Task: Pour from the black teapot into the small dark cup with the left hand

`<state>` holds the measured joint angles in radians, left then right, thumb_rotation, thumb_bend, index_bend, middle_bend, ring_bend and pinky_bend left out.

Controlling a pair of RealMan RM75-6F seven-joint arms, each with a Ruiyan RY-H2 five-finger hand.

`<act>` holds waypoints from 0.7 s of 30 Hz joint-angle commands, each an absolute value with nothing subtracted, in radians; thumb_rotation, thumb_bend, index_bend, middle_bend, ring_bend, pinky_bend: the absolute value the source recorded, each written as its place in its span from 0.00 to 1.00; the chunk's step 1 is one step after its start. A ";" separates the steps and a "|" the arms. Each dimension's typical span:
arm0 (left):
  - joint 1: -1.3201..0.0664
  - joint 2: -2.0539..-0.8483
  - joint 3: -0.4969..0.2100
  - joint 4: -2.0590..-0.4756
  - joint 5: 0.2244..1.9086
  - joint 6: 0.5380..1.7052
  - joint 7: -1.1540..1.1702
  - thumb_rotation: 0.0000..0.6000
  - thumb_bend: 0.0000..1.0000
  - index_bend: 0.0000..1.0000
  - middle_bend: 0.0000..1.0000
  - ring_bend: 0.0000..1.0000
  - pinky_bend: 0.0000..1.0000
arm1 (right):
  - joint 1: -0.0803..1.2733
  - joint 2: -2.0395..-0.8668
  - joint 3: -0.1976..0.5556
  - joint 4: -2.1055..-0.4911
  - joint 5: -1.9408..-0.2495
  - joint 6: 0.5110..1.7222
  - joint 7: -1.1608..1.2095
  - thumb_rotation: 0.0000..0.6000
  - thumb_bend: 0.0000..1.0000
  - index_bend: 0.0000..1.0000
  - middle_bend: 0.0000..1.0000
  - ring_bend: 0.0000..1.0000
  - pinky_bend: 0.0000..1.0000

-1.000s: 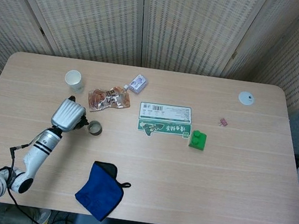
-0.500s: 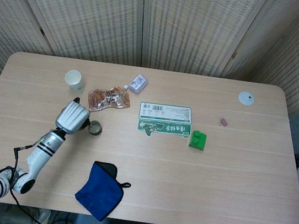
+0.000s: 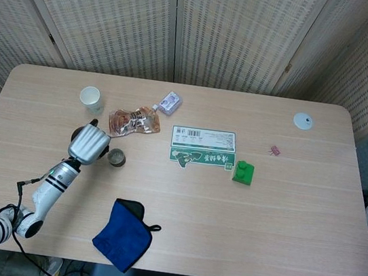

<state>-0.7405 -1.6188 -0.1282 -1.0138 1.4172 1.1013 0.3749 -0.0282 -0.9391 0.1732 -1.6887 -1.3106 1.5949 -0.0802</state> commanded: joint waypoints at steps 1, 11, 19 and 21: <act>-0.741 -1.619 -0.128 -1.013 1.418 1.103 0.377 1.00 0.35 1.00 1.00 0.93 0.38 | -0.028 -0.939 0.173 -1.689 -1.312 1.595 -0.081 1.00 0.17 0.19 0.22 0.16 0.18; -0.740 -1.622 -0.129 -1.013 1.417 1.107 0.400 1.00 0.35 1.00 1.00 0.93 0.38 | -0.032 -0.941 0.173 -1.684 -1.311 1.599 -0.076 1.00 0.17 0.19 0.22 0.16 0.18; -0.738 -1.623 -0.130 -1.016 1.415 1.110 0.412 1.00 0.35 1.00 1.00 0.93 0.38 | -0.036 -0.942 0.172 -1.681 -1.313 1.602 -0.071 1.00 0.17 0.19 0.22 0.16 0.18; -0.738 -1.623 -0.130 -1.017 1.414 1.110 0.416 1.00 0.35 1.00 1.00 0.93 0.38 | -0.037 -0.941 0.172 -1.680 -1.312 1.603 -0.070 1.00 0.17 0.19 0.22 0.16 0.18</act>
